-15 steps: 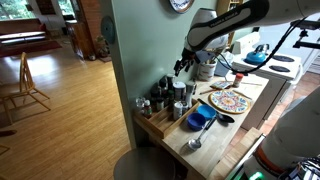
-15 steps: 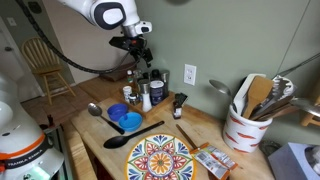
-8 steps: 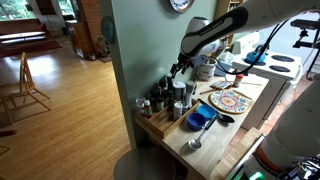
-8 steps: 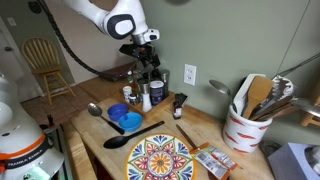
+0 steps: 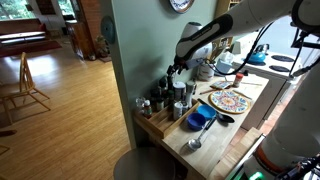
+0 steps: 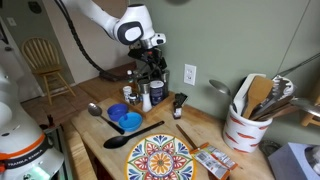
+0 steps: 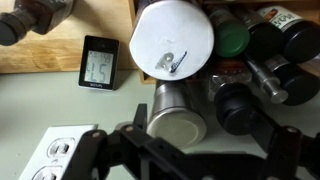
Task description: Move the spice bottle to the right
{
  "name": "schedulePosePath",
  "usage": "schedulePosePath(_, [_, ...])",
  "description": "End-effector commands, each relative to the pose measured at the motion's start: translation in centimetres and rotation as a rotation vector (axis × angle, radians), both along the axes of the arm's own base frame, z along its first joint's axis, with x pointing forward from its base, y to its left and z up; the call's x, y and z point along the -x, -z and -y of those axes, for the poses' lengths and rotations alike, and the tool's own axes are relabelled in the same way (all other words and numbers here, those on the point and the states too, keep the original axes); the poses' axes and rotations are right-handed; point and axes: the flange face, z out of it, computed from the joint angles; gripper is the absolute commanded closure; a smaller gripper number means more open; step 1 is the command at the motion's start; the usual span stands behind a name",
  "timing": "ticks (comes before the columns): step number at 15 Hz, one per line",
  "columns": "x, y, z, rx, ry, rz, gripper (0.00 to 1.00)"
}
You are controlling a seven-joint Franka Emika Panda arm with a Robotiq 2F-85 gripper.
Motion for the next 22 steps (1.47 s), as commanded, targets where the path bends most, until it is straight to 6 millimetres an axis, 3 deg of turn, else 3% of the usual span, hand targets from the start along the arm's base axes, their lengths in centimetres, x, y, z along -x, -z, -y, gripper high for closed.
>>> schedulePosePath(1, [-1.5, 1.2, 0.5, 0.019, -0.015, 0.001, 0.00])
schedulePosePath(22, [-3.9, 4.5, 0.4, 0.038, -0.031, 0.017, 0.00])
